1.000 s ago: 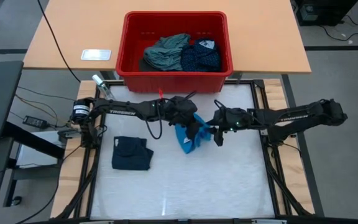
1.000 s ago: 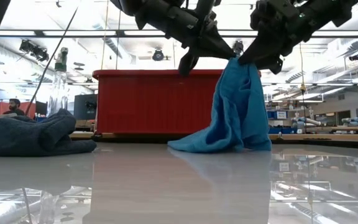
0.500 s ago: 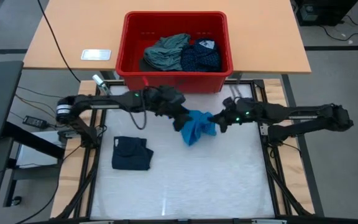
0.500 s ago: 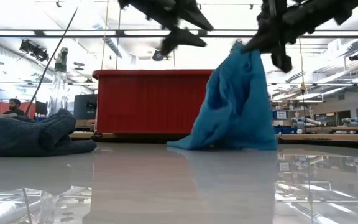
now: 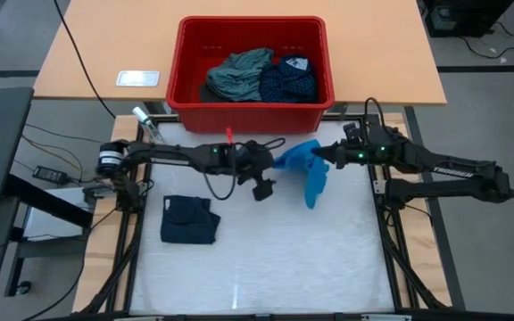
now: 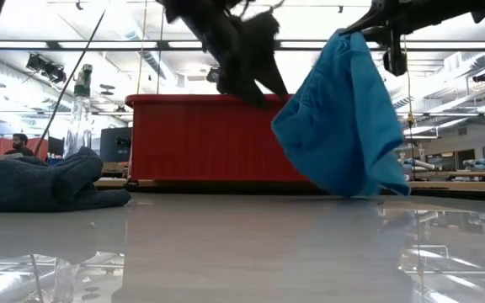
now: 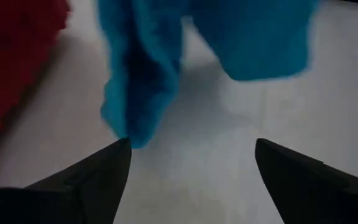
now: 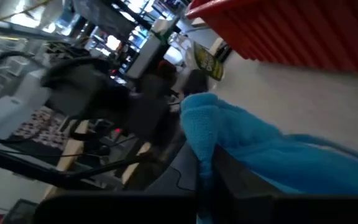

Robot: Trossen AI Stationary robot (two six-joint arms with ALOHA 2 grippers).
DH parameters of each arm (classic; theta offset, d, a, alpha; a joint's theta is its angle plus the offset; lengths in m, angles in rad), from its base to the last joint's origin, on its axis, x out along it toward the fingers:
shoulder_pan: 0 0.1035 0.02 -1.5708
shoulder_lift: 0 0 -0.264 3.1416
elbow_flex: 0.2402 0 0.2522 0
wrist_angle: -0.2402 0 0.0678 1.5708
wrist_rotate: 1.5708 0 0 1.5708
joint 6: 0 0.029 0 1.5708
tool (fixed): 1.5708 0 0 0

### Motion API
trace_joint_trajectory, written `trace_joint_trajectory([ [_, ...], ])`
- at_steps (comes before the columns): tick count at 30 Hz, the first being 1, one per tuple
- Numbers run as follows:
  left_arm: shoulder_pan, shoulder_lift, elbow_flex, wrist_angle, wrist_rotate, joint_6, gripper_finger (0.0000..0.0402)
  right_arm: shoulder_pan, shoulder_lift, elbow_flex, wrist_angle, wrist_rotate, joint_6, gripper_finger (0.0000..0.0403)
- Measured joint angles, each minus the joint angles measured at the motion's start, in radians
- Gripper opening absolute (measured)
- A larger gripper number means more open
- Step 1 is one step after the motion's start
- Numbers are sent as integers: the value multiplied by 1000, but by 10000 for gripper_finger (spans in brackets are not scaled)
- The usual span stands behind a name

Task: Fold laundry
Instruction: Fold the light blue shorts

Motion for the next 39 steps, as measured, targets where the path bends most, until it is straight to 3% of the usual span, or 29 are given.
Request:
trace_joint_trajectory([
  [7, 59, 72, 0, 69, -29, 61, 351, -1, -8, 0, 51, -21, 5, 17],
  [15, 56, 106, -2, 202, 76, 178, 328, -24, -21, 0, 50, -55, 5, 17],
  [19, 35, 56, 0, 220, 69, 214, 255, -40, -35, 0, 31, -54, 3, 17],
  [25, 61, -3, 0, 54, 74, 176, 54, -76, -54, 0, -21, -54, 0, 17],
  [27, 86, -13, 0, -4, 95, 136, 16, -91, -57, 0, -19, -55, -4, 17],
  [31, 126, -45, 2, -45, 174, 43, 7, -124, -58, 0, -14, -55, -10, 17],
  [35, 143, -95, 3, -74, 202, 53, 4, -145, -57, 0, 10, -79, -14, 17],
  [39, 151, -132, 3, -75, 193, 126, 38, -150, -58, 1, 62, -85, -4, 17],
])
